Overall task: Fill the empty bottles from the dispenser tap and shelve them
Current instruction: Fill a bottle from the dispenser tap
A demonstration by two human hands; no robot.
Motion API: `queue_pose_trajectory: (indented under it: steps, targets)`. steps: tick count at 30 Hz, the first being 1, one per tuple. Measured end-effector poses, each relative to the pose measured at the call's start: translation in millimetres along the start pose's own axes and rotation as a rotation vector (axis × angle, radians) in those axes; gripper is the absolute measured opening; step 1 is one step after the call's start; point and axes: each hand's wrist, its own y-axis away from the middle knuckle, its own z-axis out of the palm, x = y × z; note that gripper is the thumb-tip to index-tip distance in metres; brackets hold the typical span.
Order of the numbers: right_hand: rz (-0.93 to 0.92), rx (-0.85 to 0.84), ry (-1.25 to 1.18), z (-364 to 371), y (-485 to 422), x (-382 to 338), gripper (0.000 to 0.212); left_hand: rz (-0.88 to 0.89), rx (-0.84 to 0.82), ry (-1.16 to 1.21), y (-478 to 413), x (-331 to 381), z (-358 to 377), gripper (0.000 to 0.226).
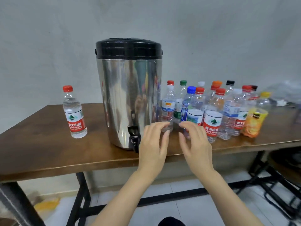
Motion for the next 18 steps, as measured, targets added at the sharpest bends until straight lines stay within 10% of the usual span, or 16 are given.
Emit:
queue_pose_trajectory:
  steps: [11, 18]
  targets:
    - [0.268, -0.131, 0.217, -5, -46, 74, 0.055, -0.176, -0.524, -0.433, 3, -74, 115, 0.037]
    - [0.241, -0.104, 0.295, 22, -122, 94, 0.066, -0.212, -0.466, -0.394, 1, -77, 120, 0.037]
